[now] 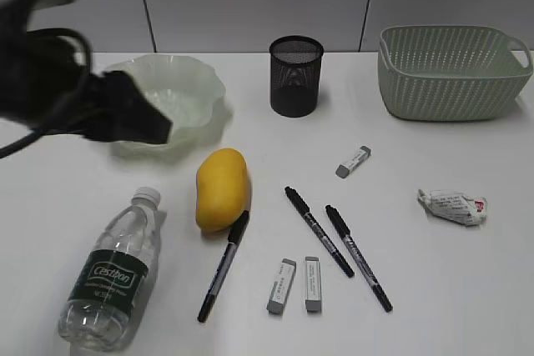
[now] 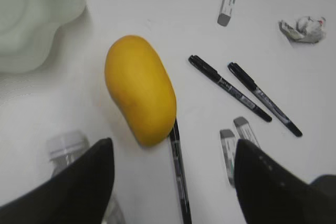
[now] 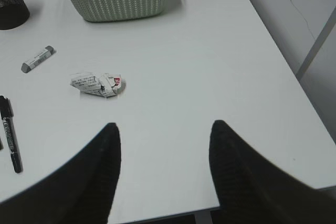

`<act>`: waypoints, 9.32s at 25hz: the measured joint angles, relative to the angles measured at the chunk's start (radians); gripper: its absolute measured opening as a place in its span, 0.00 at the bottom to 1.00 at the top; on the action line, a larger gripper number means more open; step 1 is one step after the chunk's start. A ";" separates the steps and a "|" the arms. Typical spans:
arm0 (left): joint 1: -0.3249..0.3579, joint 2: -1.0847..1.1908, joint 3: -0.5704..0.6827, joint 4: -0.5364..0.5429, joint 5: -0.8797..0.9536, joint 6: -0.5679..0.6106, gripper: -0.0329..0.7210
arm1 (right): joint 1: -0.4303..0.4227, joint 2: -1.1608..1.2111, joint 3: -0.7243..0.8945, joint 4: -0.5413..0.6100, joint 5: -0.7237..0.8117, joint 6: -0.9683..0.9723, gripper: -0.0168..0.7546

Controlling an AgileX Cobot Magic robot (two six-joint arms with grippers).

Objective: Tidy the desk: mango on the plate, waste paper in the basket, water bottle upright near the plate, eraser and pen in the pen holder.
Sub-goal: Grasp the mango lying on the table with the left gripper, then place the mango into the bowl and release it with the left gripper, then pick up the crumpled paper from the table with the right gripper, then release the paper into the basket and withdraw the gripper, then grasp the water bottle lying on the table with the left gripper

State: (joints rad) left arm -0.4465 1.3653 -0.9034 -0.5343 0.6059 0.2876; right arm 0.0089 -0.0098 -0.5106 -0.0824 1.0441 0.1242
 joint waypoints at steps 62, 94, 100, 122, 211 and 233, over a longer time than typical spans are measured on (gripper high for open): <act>0.089 0.637 -0.633 0.586 -0.098 -0.587 0.85 | 0.000 0.000 0.000 0.063 0.000 0.000 0.59; 0.089 0.347 -0.494 0.725 0.012 -0.542 0.75 | 0.000 0.000 0.000 0.096 0.000 0.000 0.59; 0.052 -0.188 -0.048 0.730 0.042 -0.542 0.71 | 0.000 0.000 0.000 0.097 0.000 0.000 0.59; 0.039 -1.347 0.364 0.660 0.464 -0.542 0.69 | 0.000 0.018 -0.001 0.176 -0.024 -0.051 0.59; 0.228 -1.371 0.364 0.640 0.459 -0.542 0.63 | 0.260 0.386 -0.018 0.053 -0.037 -0.085 0.60; 0.086 -0.072 0.080 0.444 0.261 -0.381 0.73 | 0.265 0.003 0.001 0.030 -0.007 -0.073 0.53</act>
State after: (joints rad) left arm -0.3601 1.2931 -0.8233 -0.0901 0.8672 -0.0931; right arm 0.2738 -0.0068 -0.5096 -0.0529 1.0374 0.0513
